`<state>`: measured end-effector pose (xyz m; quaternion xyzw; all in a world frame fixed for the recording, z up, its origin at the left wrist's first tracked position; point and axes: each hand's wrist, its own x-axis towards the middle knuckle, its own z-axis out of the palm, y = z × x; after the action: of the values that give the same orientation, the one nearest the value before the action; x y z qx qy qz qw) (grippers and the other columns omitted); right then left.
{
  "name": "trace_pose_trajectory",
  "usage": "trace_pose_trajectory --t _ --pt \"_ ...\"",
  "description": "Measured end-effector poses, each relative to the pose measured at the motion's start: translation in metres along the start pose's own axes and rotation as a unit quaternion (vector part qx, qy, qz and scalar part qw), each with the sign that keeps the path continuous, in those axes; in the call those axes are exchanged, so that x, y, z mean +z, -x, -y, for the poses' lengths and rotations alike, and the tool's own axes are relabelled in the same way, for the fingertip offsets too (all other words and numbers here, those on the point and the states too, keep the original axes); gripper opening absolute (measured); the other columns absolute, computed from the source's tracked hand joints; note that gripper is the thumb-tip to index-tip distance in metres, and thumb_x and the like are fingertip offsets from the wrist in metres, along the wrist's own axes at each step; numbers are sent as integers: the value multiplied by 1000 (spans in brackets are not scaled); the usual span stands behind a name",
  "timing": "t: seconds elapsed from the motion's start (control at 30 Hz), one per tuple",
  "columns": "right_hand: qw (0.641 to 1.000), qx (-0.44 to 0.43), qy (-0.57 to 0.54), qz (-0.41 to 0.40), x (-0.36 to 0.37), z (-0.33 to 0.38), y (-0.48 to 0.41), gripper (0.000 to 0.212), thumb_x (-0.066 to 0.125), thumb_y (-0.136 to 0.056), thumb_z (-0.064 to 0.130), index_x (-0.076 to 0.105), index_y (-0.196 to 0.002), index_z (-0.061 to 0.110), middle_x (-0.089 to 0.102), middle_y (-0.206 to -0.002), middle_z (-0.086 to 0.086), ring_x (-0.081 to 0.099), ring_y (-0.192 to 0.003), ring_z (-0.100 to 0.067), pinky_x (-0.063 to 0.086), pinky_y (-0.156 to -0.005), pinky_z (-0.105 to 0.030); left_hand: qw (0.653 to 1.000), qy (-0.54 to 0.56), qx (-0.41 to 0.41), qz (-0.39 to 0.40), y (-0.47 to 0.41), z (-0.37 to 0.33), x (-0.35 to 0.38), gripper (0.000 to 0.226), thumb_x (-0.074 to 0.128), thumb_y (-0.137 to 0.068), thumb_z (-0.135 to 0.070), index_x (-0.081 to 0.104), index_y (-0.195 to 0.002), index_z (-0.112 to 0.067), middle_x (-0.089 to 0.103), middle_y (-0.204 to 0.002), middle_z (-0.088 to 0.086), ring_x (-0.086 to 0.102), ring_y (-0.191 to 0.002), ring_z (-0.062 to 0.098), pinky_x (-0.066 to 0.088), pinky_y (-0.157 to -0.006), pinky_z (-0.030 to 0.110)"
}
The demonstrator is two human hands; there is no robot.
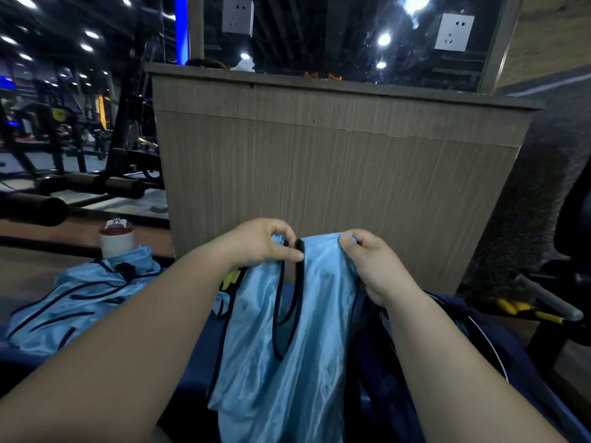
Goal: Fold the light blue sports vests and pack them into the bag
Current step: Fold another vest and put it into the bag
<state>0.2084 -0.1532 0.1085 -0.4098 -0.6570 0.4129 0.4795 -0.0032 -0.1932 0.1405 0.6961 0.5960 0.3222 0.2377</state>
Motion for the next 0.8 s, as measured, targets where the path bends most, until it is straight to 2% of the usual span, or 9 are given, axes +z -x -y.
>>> trace_pose_trajectory --t 0.1,0.17,0.23,0.3,0.37,0.43,0.53,0.67,0.8 --pt "996 4 66 -58 -5 -2 -6 25 46 -101 29 61 -82 23 62 -81 4 55 -79 -17 46 -74 -36 992 -109 -31 52 -4 14 -18 44 77 -77 -28 54 -112 -43 55 -127 -13 57 -115 19 48 -98 42" --pt "994 20 68 -86 -11 -1 -5 23 42 -102 26 56 -86 19 52 -79 0 46 -78 -19 39 -65 -32 981 -181 -58 48 -8 24 -28 54 68 -79 -19 47 -121 -47 60 -125 0 61 -110 26 50 -96 48" --pt "993 28 56 -96 -18 0 -3 22 41 -103 27 58 -98 14 51 -84 -9 41 -86 -13 40 -69 -33 963 -254 -81 26 -12 29 -36 56 62 -86 -15 44 -136 -34 59 -121 6 60 -100 25 54 -84 40" --pt "993 27 57 -100 -29 0 2 34 45 -102 39 60 -110 10 59 -97 -19 56 -112 -38 45 -81 -38 936 -331 -116 8 -10 30 -44 54 59 -93 -17 41 -143 -18 55 -127 10 57 -102 24 49 -78 31" --pt "996 19 32 -77 -41 -3 4 32 57 -95 47 59 -103 15 65 -92 -11 68 -87 -23 49 -71 -33 908 -388 -161 -2 -7 35 -55 49 58 -96 -29 47 -139 -8 55 -133 11 55 -113 26 46 -86 30" --pt "998 42 -20 -44 -52 -6 5 26 71 -87 31 53 -99 17 64 -85 -5 67 -65 -14 50 -55 -29 897 -395 -197 14 -3 42 -68 46 54 -97 -38 58 -127 -3 61 -124 12 58 -105 24 46 -80 29" --pt "997 51 -47 -25 -59 -10 3 28 64 -78 8 48 -99 18 59 -84 -8 62 -60 -18 47 -44 -27 928 -315 -199 -22 0 53 -83 34 56 -96 -32 65 -105 -1 65 -104 13 54 -86 23 40 -63 29" --pt "998 17 6 -58 -61 -14 -1 28 55 -83 -1 58 -93 25 65 -87 -8 65 -76 -28 53 -68 -43 974 -106 -155 -126 0 68 -96 8 62 -93 -18 67 -93 -12 67 -96 8 59 -90 24 42 -78 29" --pt "999 9 -27 -28 -64 -17 -2 32 67 -79 -7 63 -74 25 65 -73 -5 62 -69 -28 52 -67 -41 977 112 -121 -132 4 79 -105 14 61 -92 -6 70 -103 -9 72 -98 12 66 -90 24 53 -75 30"
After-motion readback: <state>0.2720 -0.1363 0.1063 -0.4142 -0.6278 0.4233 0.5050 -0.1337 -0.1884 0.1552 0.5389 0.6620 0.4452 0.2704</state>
